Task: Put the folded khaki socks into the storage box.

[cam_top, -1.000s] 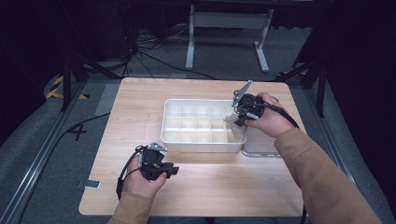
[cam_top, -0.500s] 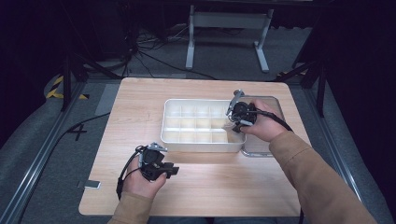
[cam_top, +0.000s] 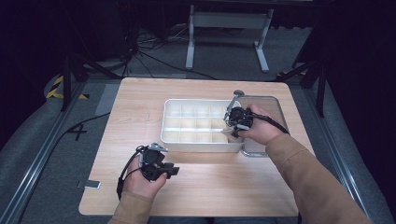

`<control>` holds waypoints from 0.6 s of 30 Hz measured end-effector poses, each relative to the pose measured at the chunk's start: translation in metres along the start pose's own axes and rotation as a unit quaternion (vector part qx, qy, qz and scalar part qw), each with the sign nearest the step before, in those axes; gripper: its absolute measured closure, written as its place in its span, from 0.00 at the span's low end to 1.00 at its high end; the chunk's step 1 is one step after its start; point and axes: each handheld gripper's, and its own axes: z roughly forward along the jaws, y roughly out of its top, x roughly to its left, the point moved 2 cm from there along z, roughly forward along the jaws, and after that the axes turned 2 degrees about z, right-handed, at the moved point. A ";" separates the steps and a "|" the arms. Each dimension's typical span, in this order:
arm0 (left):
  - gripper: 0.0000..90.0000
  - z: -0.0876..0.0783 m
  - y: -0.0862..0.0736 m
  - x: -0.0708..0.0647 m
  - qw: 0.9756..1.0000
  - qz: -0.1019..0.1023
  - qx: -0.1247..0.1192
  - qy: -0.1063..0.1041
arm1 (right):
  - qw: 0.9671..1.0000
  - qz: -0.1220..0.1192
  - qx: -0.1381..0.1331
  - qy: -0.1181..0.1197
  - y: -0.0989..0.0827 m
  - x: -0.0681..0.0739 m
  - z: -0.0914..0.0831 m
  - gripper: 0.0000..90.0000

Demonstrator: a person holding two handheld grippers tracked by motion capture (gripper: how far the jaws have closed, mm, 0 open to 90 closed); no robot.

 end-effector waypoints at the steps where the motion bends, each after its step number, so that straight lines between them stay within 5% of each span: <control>1: 0.76 0.000 0.000 0.000 1.000 -0.002 0.000 -0.001 | 1.000 0.001 0.004 0.003 0.000 0.001 0.001 0.84; 18: 0.76 0.001 0.000 -0.001 1.000 0.004 0.003 0.000 | 0.999 0.012 0.040 0.023 -0.006 0.006 0.031 0.85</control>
